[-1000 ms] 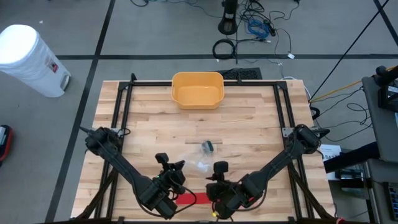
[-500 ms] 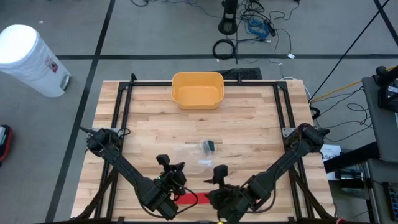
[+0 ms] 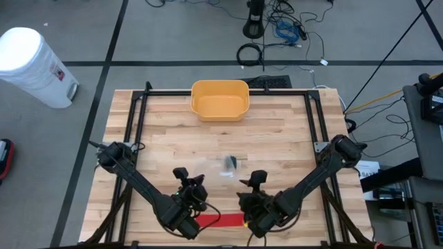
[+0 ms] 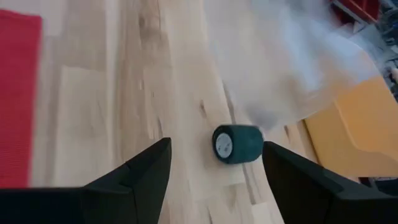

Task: Roll bandage
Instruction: Put the green bandage into the transparent zip bag

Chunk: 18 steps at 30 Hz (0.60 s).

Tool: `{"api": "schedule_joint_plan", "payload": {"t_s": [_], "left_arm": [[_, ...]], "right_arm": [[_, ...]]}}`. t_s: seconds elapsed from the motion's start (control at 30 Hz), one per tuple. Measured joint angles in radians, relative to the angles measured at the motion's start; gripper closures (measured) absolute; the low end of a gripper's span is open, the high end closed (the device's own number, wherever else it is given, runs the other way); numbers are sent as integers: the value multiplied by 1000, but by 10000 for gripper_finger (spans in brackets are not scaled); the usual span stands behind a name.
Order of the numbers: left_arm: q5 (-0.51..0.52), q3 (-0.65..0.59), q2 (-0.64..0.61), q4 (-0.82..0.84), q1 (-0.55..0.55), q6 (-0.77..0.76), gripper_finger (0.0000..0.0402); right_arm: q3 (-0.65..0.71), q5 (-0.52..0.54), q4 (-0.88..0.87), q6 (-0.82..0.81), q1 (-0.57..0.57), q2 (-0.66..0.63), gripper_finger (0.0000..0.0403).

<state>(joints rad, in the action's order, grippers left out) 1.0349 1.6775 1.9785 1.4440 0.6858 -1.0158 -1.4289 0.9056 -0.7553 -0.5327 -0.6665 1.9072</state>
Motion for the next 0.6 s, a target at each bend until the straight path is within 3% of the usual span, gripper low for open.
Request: {"api": "schedule_joint_plan", "payload": {"t_s": [0.13, 0.33, 0.6], "left_arm": [[3, 0, 0, 5, -21, 0, 397], [4, 0, 1, 8, -25, 0, 397], [17, 0, 1, 30, -38, 0, 397]], "right_arm": [[135, 86, 189, 48, 20, 2, 165], [262, 113, 432, 116, 51, 1, 167], [332, 91, 551, 87, 128, 1, 167]]}}
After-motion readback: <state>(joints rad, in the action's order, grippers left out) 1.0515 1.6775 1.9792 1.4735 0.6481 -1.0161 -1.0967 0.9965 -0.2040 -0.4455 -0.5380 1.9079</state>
